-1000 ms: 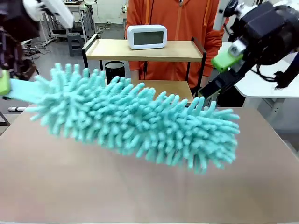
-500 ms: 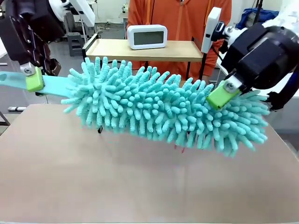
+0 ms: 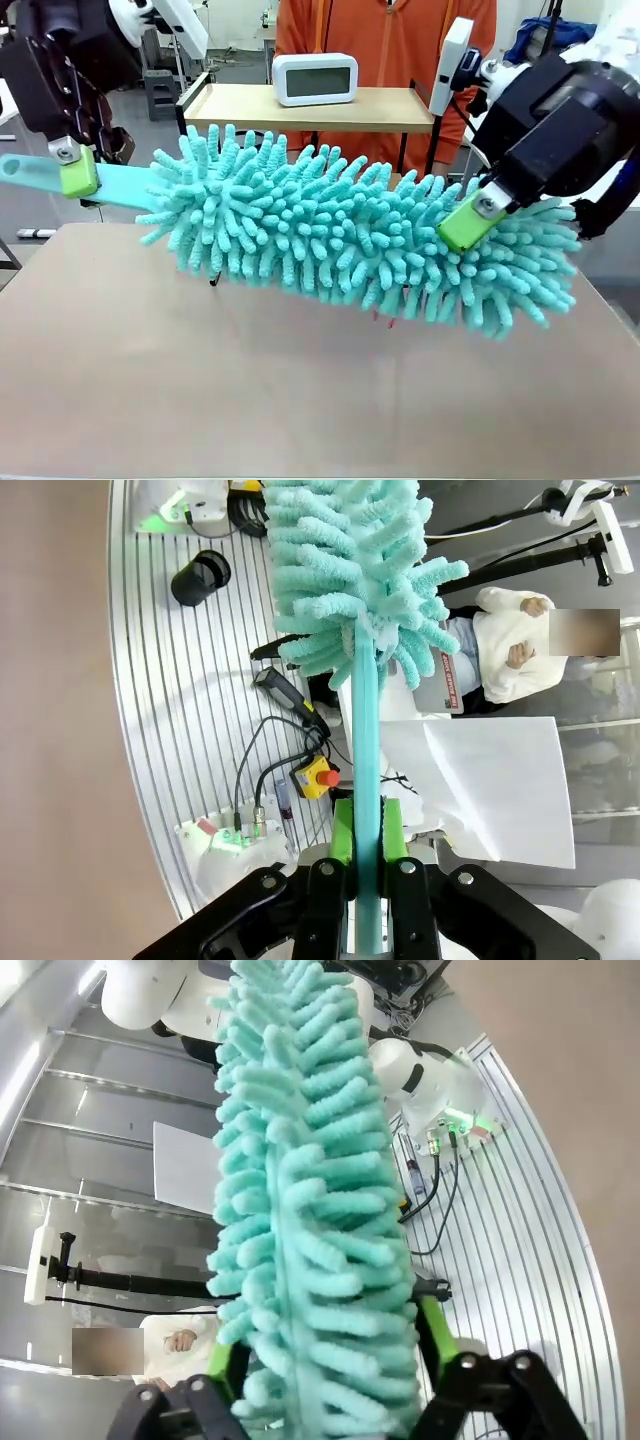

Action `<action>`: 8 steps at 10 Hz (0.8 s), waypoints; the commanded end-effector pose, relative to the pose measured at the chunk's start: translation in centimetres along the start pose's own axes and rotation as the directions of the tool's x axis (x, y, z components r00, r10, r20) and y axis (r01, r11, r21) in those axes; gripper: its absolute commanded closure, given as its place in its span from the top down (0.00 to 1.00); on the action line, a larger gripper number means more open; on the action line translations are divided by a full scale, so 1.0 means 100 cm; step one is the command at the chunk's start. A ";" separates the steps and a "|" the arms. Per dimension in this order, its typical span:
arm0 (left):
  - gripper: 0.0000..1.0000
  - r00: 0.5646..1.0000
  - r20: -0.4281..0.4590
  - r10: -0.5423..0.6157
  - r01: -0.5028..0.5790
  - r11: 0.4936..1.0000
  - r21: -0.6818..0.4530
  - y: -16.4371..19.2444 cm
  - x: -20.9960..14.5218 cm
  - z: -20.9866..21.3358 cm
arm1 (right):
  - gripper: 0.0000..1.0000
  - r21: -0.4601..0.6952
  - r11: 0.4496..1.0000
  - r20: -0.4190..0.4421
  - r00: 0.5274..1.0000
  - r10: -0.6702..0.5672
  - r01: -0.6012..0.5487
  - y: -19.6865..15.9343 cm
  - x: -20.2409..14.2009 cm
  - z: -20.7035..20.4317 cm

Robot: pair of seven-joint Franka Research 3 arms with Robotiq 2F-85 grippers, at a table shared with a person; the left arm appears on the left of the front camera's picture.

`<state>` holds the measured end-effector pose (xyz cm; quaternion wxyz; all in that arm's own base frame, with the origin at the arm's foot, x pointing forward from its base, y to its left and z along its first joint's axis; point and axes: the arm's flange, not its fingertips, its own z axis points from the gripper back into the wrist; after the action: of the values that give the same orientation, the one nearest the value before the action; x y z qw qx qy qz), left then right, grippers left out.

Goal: Clean the shelf.
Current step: Hand the Duster back to the human.

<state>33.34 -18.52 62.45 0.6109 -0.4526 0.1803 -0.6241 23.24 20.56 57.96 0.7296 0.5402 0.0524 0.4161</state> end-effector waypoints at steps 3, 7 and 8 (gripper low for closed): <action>0.12 1.000 0.012 0.005 -0.005 1.000 0.001 -0.005 0.003 0.006 | 0.00 0.023 0.999 -0.031 0.998 0.046 -0.045 0.000 -0.003 0.002; 0.12 1.000 0.015 0.004 -0.004 1.000 0.012 -0.006 0.002 0.005 | 0.00 0.028 0.999 -0.038 0.998 0.046 -0.045 0.000 -0.004 0.004; 0.12 1.000 0.018 0.003 -0.004 1.000 0.012 -0.006 0.002 0.006 | 0.00 0.025 0.999 -0.040 0.998 0.044 -0.043 0.000 -0.004 0.004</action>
<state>33.46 -18.55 62.45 0.6137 -0.4515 0.1764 -0.6232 22.96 20.48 57.99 0.7211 0.5438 0.0571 0.4255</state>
